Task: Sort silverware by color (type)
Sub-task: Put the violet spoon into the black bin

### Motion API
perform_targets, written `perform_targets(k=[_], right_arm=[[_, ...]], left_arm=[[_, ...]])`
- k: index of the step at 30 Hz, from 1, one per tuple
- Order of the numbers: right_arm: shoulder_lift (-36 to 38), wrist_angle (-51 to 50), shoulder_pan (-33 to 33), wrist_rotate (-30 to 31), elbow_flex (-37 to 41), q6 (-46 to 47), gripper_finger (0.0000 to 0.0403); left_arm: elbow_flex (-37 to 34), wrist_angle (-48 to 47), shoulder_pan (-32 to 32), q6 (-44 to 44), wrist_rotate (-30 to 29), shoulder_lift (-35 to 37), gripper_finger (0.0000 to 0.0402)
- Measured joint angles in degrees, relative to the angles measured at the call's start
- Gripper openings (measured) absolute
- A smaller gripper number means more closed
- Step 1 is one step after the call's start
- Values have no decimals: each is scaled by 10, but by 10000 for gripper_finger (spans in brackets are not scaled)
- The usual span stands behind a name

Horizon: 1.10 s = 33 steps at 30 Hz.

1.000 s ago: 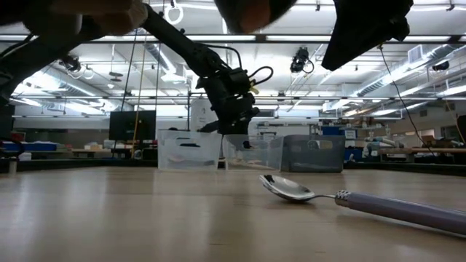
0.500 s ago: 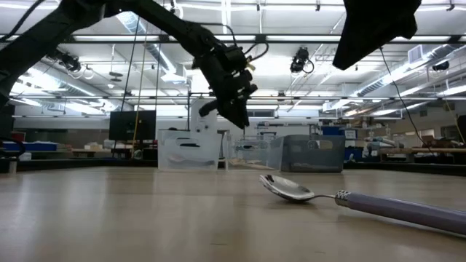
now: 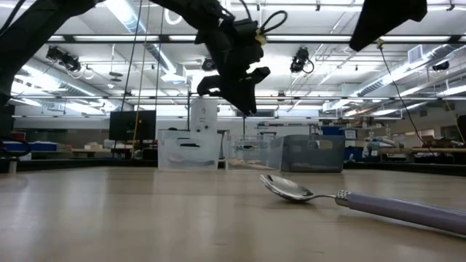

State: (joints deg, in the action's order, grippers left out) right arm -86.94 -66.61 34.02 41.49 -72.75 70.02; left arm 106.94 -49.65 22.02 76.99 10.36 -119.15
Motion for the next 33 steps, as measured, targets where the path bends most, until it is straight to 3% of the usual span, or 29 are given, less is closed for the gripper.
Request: perform_targets(k=[13,21,27,33], right_arm=[[22,-41,-3,-120,0,-8,76],[20,-35,-2,-270,0,-4,76],[10,31,-3,-288,0,-5,76],[-1,97,-2,-324,0,-5,76]], left_arm=[[-1,-61,-112,-247,-18,15,65],[-1,-164,-174,-347,-17,15,39],[-7,-199,-219,-391,-14,15,9],[-50,-224,-254,-445,37,34,8]])
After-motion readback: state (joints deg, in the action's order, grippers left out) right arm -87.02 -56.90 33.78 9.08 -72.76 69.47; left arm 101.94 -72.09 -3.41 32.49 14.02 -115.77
